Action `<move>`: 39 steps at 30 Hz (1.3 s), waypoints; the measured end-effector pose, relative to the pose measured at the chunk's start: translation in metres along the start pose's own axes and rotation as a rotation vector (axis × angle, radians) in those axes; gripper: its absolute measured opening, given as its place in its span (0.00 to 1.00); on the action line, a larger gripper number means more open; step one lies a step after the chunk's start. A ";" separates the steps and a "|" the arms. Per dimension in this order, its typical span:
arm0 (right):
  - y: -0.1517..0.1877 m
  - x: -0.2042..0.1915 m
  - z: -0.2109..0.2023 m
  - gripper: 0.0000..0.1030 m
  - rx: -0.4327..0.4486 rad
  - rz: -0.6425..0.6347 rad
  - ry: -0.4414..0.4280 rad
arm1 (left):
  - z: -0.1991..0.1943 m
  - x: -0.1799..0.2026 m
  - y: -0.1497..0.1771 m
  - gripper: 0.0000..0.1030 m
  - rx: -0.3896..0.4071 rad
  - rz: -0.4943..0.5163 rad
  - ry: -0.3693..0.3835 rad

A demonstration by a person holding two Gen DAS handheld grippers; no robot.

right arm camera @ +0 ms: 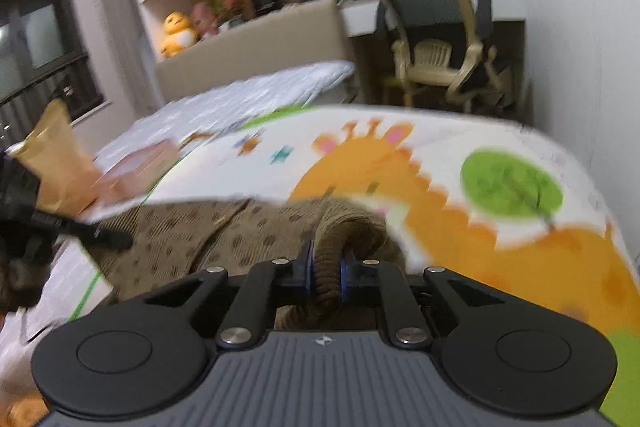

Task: Fold clothes
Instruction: 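Grasp the dress hem with the left tool while the right tool grasps it, fold toward the collar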

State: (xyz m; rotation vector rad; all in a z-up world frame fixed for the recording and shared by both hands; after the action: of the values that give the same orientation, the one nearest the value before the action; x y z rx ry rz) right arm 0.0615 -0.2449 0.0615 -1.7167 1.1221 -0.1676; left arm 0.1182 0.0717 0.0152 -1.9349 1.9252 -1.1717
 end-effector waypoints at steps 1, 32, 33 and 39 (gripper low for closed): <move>0.013 -0.005 -0.002 0.11 -0.026 0.008 -0.008 | -0.002 0.000 0.009 0.15 -0.013 0.004 -0.003; -0.084 0.112 0.163 0.78 0.018 0.364 -0.157 | 0.122 -0.077 -0.104 0.84 0.019 -0.280 -0.016; -0.093 0.115 0.171 0.78 0.033 0.339 -0.136 | 0.126 -0.080 -0.114 0.84 0.039 -0.256 -0.064; -0.112 0.114 0.166 0.80 0.044 0.088 0.089 | 0.111 -0.077 -0.128 0.85 0.101 -0.094 -0.202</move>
State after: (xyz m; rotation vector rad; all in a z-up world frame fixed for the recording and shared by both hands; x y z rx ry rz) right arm 0.2884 -0.2141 0.0314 -1.6312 1.2481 -0.2141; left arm 0.2972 0.1165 -0.0112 -2.0228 1.6588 -1.0301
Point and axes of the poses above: each gripper's, at about its wrist camera, not at the fingertips, and z roughly the way its jaws point, x to its right, y to its underside, the point moved 3 cm from there along z, roughly the way its jaws point, and after that the axes turned 12 degrees about -y, right-handed, at the moved point
